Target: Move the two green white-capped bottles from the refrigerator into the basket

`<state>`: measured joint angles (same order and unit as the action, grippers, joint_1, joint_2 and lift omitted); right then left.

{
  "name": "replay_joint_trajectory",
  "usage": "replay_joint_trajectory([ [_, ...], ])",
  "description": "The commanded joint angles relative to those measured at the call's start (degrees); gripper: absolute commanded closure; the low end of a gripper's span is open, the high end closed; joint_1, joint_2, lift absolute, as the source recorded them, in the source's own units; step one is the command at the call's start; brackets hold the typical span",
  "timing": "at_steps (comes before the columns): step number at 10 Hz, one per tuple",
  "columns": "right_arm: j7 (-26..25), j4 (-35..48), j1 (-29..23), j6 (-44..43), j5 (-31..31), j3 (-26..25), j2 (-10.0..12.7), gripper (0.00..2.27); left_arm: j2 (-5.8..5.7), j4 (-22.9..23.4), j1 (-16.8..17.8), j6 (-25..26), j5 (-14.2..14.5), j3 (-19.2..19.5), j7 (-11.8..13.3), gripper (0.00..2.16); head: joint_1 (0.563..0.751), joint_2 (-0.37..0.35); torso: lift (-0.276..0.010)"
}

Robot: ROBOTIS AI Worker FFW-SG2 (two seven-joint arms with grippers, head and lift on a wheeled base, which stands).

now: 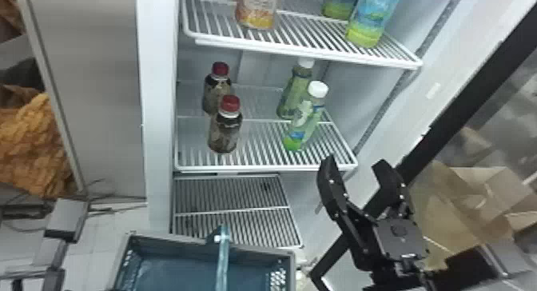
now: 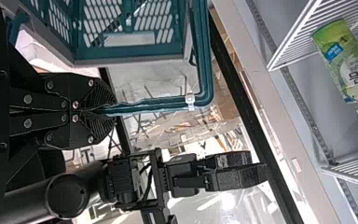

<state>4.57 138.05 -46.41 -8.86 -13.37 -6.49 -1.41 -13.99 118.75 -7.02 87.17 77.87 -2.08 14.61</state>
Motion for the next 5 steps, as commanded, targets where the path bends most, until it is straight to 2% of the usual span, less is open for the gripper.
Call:
replay_joint_trajectory([
  [1, 0.0, 0.0, 0.0, 0.0, -0.1, 0.0, 0.0, 0.18, 0.02, 0.0, 0.0, 0.0, 0.1, -0.1, 0.0, 1.16, 0.695, -0.350, -0.263],
  [5, 0.0, 0.0, -0.1, 0.0, -0.1, -0.1, -0.2, 0.18, 0.02, 0.0, 0.0, 0.0, 0.1, -0.2, -0.3, 1.16, 0.695, -0.350, -0.263],
])
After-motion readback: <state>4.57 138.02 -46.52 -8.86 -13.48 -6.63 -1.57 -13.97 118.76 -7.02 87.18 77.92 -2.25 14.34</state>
